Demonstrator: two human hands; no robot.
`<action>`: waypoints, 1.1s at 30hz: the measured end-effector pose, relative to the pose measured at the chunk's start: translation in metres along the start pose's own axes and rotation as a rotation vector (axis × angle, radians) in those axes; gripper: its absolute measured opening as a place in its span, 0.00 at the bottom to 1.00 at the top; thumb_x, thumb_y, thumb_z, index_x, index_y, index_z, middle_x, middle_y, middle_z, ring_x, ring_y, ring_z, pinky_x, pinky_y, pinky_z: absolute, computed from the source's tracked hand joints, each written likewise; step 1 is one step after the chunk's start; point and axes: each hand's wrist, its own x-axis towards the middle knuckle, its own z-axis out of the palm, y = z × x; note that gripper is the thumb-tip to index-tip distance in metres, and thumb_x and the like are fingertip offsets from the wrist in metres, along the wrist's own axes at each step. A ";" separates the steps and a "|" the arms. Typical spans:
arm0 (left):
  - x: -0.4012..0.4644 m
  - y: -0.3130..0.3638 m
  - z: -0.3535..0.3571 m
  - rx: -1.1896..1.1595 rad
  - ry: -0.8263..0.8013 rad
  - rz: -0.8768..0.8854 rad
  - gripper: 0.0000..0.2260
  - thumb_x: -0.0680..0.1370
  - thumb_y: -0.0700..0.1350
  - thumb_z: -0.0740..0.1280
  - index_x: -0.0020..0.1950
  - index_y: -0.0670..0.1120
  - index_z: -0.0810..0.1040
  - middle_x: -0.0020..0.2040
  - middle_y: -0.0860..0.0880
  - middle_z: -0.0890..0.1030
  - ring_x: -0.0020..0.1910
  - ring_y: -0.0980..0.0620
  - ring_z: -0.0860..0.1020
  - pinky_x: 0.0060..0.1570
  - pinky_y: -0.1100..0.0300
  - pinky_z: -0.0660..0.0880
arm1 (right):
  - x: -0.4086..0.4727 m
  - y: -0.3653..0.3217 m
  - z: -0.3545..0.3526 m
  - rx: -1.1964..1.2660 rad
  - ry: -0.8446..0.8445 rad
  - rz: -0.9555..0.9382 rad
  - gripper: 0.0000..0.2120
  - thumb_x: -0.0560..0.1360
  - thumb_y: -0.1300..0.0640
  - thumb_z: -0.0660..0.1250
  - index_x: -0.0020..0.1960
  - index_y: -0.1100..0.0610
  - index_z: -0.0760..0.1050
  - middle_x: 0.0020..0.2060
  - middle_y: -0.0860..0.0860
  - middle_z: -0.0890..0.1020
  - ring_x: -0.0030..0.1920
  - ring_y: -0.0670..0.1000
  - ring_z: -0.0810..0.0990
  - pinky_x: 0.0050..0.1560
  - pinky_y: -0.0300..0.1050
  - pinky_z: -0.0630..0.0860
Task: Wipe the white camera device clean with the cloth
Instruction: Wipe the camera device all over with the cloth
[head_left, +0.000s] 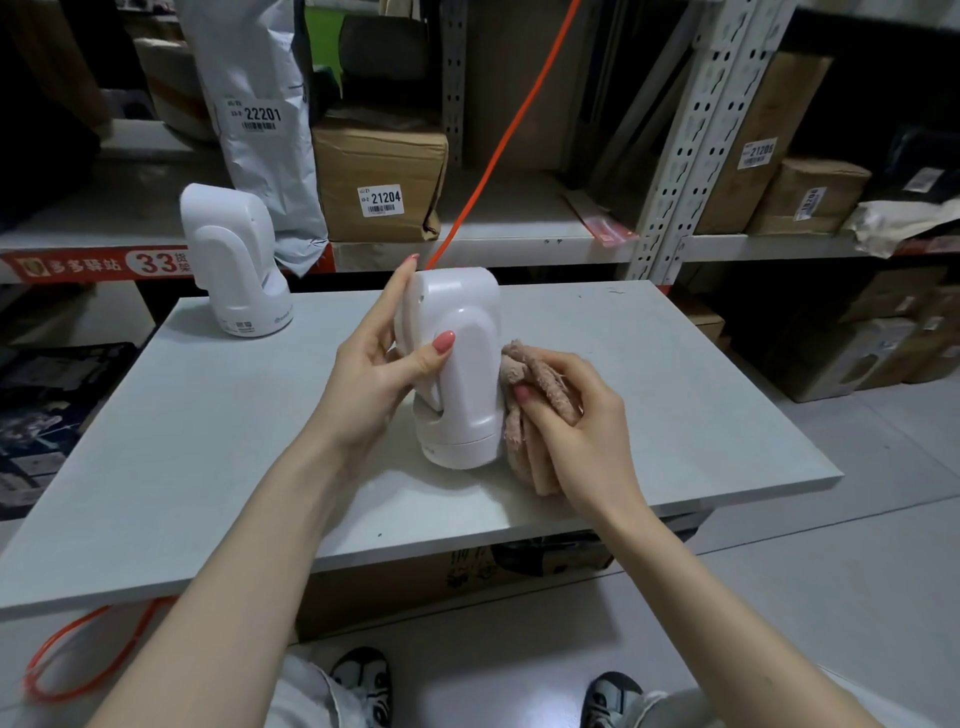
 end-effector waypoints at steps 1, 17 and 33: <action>-0.001 0.000 0.002 -0.009 -0.034 0.013 0.32 0.69 0.47 0.73 0.68 0.67 0.66 0.71 0.54 0.72 0.69 0.52 0.72 0.66 0.53 0.72 | 0.000 -0.003 0.000 0.009 0.017 -0.025 0.14 0.76 0.64 0.69 0.55 0.47 0.78 0.53 0.49 0.81 0.56 0.43 0.79 0.57 0.34 0.73; -0.008 0.000 0.014 0.150 0.071 0.114 0.16 0.71 0.51 0.73 0.58 0.61 0.78 0.54 0.57 0.82 0.54 0.61 0.79 0.49 0.67 0.75 | -0.020 0.011 0.008 -0.283 -0.198 -0.247 0.11 0.73 0.54 0.69 0.55 0.54 0.81 0.49 0.48 0.79 0.49 0.45 0.79 0.47 0.42 0.77; -0.016 0.003 0.007 0.378 0.137 0.104 0.36 0.71 0.48 0.74 0.73 0.64 0.60 0.72 0.60 0.67 0.72 0.52 0.67 0.70 0.47 0.67 | -0.026 0.001 0.033 -0.366 -0.073 -0.231 0.13 0.76 0.53 0.68 0.61 0.50 0.78 0.49 0.47 0.76 0.47 0.47 0.79 0.45 0.39 0.74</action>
